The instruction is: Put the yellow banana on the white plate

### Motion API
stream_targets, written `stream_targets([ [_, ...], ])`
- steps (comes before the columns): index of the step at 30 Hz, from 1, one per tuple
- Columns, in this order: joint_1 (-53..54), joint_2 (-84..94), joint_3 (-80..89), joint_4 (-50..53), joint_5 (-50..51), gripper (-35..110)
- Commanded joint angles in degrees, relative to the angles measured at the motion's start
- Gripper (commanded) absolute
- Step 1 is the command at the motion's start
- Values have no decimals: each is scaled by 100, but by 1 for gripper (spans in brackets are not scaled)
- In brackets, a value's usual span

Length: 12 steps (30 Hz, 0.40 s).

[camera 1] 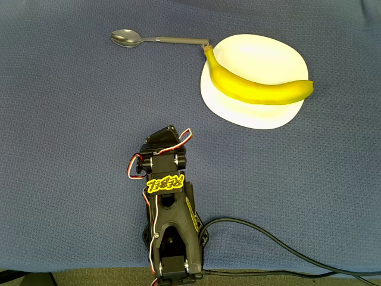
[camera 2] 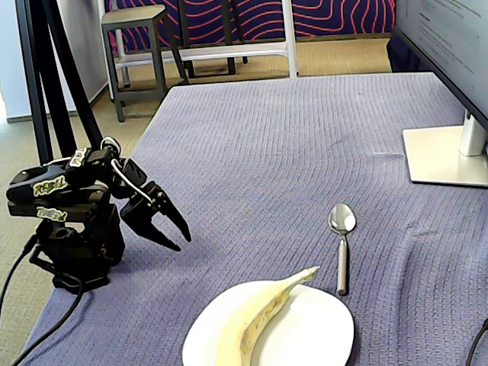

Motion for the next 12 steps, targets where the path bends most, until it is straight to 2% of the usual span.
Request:
stream_targets([
  [1, -193, 70, -53, 114, 97, 0],
  [12, -369, 167, -62, 325, 598, 0],
])
